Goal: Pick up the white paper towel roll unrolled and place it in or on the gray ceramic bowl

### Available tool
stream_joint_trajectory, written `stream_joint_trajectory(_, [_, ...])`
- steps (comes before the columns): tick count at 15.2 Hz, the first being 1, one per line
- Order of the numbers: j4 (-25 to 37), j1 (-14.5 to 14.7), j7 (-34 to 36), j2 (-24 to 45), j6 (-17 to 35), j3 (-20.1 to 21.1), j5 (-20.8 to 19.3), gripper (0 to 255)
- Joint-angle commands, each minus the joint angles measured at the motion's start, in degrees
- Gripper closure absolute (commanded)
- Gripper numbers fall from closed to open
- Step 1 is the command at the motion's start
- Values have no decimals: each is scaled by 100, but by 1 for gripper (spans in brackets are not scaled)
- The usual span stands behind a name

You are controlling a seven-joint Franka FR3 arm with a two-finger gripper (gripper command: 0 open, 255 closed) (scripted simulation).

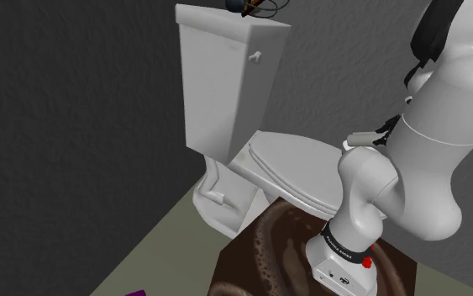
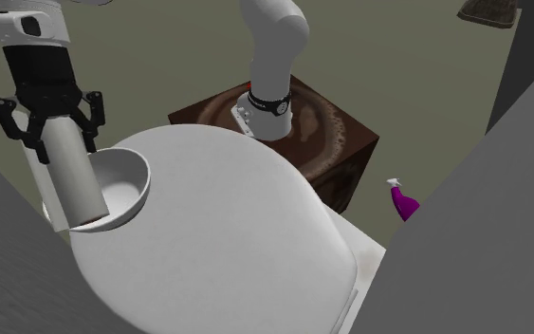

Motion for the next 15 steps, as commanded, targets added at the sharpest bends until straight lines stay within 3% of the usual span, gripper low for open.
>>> stream_joint_trajectory(1, [-43,14,-41,-12,41,6,35,255])
stream_joint_trajectory(7, [-43,18,-40,-12,42,2,34,255])
stream_joint_trajectory(8, [-38,18,-41,-22,46,4,34,0])
stream_joint_trajectory(13, [-43,18,-40,-12,42,2,34,0])
stream_joint_trajectory(15, [-4,-98,75,310,-370,-144,-183,0])
